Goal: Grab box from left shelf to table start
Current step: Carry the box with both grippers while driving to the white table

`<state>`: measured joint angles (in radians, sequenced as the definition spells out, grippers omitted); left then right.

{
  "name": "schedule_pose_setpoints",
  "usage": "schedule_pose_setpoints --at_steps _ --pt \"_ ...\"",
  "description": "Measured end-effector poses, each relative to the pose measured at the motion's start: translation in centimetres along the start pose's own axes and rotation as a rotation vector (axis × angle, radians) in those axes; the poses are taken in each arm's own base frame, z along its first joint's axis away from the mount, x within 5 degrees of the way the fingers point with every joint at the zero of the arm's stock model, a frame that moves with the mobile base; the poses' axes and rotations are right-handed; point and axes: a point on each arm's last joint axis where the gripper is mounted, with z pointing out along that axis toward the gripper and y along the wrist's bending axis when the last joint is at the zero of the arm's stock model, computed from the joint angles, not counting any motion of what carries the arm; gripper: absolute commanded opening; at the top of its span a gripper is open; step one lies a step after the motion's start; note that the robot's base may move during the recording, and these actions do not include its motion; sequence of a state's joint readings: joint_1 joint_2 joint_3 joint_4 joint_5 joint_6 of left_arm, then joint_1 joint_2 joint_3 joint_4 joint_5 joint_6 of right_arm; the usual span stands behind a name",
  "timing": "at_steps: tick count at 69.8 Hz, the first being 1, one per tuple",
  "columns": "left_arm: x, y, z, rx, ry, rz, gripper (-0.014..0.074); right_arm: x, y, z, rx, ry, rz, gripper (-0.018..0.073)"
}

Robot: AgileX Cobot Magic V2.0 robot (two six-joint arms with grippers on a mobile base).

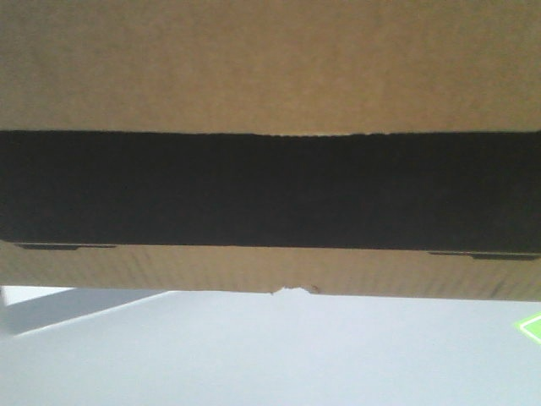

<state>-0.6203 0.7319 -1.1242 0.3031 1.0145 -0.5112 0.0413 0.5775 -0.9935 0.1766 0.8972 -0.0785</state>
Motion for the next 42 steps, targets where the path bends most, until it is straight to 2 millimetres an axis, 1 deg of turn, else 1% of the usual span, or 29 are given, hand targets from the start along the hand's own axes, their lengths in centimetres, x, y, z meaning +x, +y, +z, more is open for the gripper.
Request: schedule_pose_setpoints --at_steps 42 --pt "-0.01 -0.02 0.06 -0.001 0.002 0.0 -0.0104 0.02 0.0 0.0 0.0 0.002 0.0 0.0059"
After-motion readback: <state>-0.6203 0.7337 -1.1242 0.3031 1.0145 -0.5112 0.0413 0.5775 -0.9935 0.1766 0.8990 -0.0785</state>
